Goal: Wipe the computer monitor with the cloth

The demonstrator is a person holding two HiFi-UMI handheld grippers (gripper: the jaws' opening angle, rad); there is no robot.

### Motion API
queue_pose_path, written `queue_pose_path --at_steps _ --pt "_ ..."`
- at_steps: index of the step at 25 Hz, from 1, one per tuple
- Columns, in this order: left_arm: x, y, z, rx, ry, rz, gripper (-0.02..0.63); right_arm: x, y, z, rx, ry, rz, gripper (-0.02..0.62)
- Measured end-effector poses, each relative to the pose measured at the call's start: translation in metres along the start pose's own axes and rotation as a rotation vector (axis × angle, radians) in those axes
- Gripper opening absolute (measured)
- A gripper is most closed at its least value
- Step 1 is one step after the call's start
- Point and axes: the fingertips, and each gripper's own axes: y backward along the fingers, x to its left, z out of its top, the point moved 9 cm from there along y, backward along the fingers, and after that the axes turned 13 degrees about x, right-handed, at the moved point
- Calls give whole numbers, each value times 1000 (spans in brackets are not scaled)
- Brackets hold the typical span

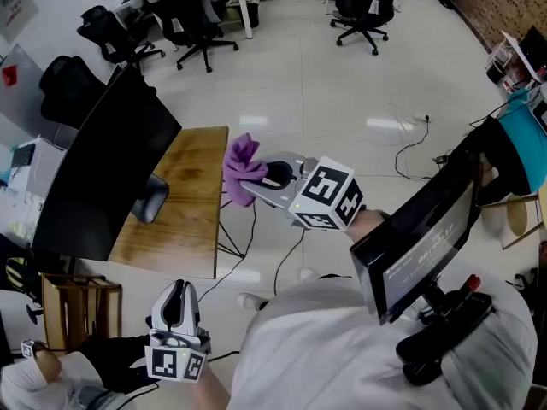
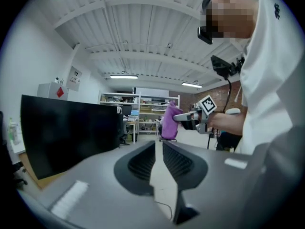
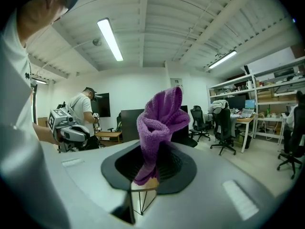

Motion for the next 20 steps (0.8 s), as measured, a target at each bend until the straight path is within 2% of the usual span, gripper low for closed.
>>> queue_pose_path --at_steps 5,10,12,16,20 --pt "-43 -23 -4 26 5 2 71 -19 34 -31 -9 0 4 57" --pt "-31 -17 0 37 -5 -20 71 -7 25 -29 9 1 2 57" --pt "-45 -17 6 41 -14 -22 71 -5 37 -32 10 5 9 57" --pt "-75 -38 10 45 -20 -15 71 -24 58 -47 -3 3 23 57" --pt "-77 -62 2 50 -27 -21 71 -40 52 -58 -6 8 30 57"
